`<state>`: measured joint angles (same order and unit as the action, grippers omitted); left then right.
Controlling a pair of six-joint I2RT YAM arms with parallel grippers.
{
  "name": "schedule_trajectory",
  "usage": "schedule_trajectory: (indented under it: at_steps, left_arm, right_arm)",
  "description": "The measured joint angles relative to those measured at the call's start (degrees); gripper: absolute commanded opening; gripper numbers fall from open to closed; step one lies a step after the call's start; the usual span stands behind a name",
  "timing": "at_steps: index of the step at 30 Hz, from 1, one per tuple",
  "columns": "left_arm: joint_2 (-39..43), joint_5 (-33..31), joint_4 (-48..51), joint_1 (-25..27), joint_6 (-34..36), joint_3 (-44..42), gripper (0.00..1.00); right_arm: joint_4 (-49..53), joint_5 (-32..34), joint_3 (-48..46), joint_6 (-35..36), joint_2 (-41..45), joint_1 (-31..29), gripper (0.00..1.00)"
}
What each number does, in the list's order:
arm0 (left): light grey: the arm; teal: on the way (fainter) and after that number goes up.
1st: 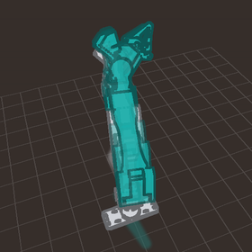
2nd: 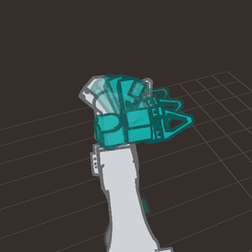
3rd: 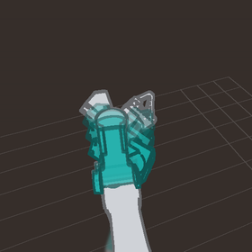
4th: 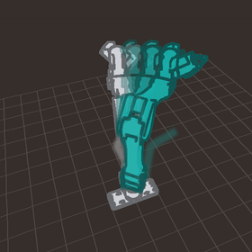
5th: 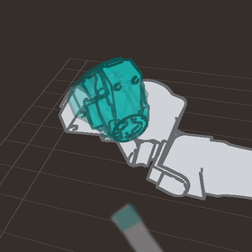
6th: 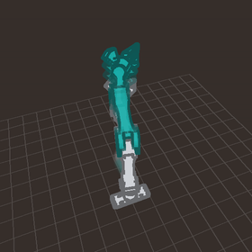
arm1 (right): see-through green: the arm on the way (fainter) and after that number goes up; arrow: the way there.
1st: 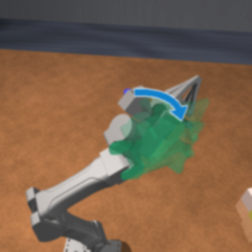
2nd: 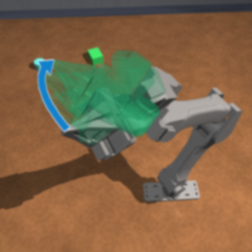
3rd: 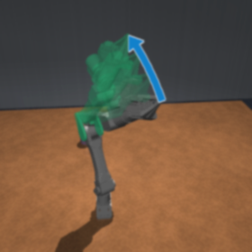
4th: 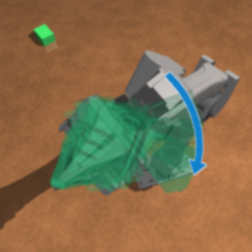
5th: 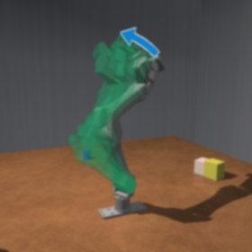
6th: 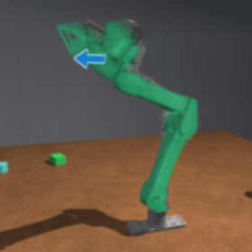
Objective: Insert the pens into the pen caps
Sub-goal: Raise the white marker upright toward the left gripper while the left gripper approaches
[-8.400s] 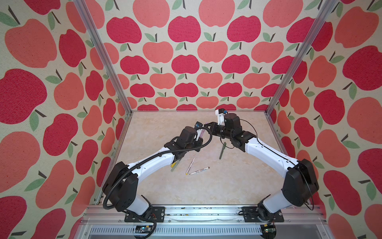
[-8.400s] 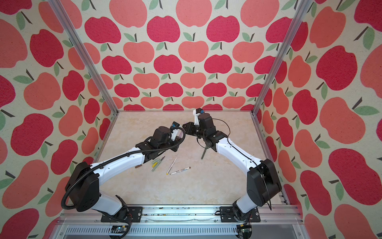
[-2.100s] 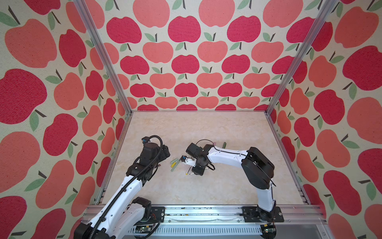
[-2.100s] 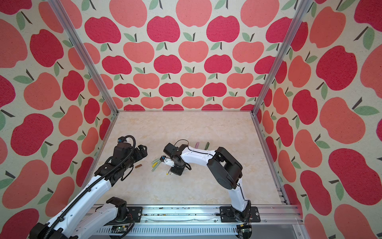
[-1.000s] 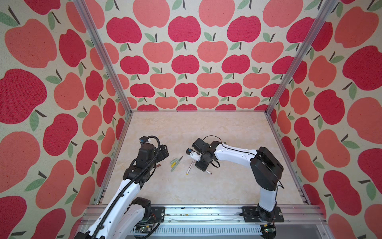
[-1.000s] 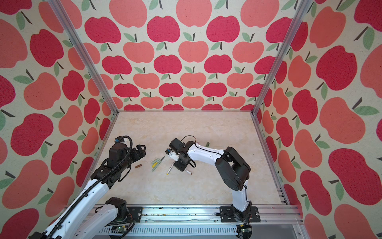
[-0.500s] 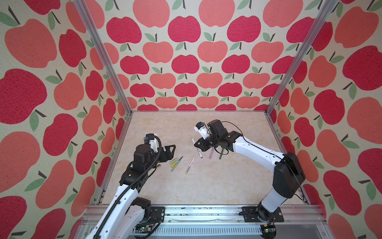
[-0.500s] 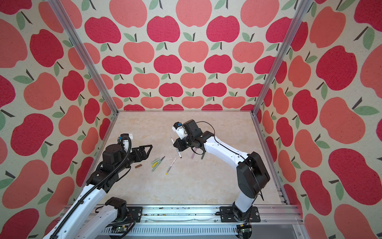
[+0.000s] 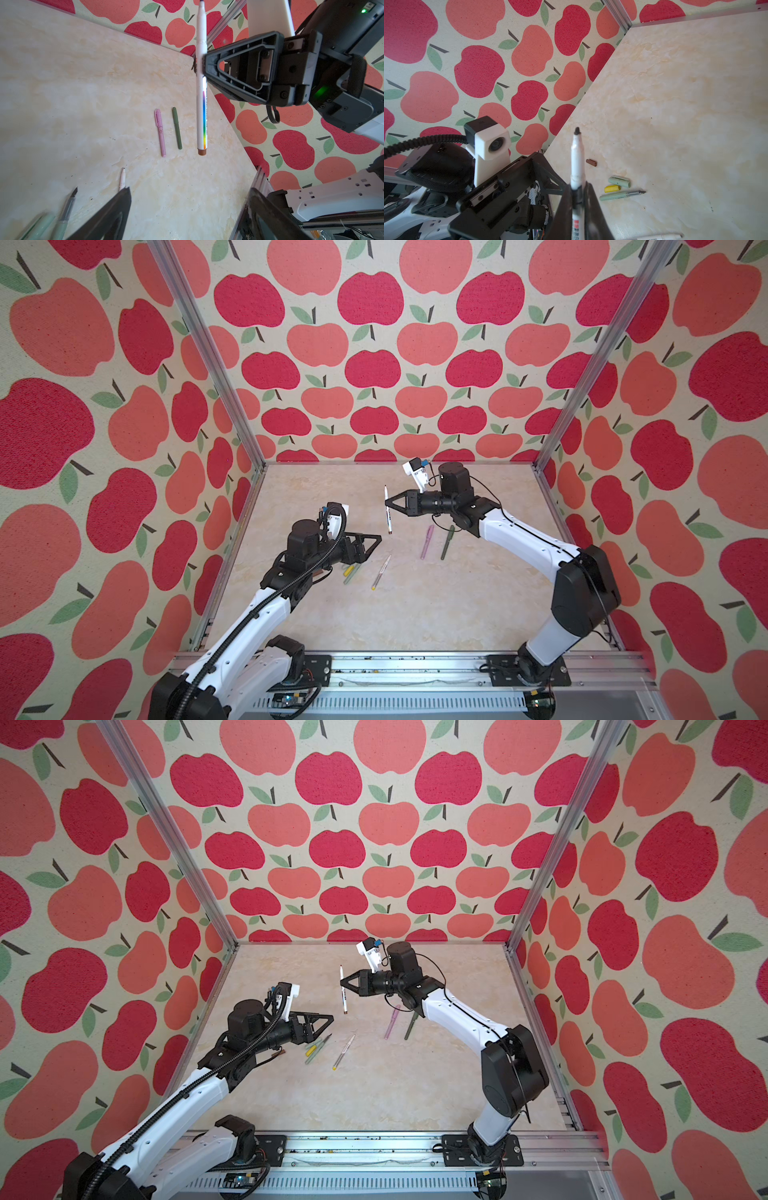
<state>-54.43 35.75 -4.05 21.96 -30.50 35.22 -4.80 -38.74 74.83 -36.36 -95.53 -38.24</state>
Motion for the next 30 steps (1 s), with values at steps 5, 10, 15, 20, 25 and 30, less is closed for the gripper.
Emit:
schedule_trajectory:
  at_steps: [5, 10, 15, 20, 25, 30]
  left_arm:
    - [-3.5, 1.03, -3.37, 1.73, -1.18, 0.42, 0.89]
    - [-5.92, 1.18, -7.02, 3.04, -2.23, 1.27, 0.83]
    - [-9.22, 1.2, -9.97, 3.98, -3.61, 2.27, 0.7]
    - [-10.97, 1.14, -11.32, 4.35, -4.68, 2.69, 0.56]
    - [-10.97, 0.72, -11.85, 4.46, -4.63, 3.23, 0.45]
    - [-11.04, 0.7, -12.07, 4.46, -4.61, 3.89, 0.32]
  right_arm:
    - [-2.56, -1.62, -0.76, -2.45, -0.17, -0.24, 0.05]
    - [-4.85, -2.62, -1.03, -3.45, -0.17, -0.92, 0.05]
    - [-6.36, -3.45, -1.88, -3.82, -0.17, -1.57, 0.05]
    - [-6.91, -3.76, -2.8, -3.78, -0.17, -1.9, 0.05]
    - [-6.78, -3.78, -3.19, -3.28, -0.17, -1.9, 0.05]
    - [-6.75, -3.78, -3.19, -2.71, -0.15, -2.19, 0.05]
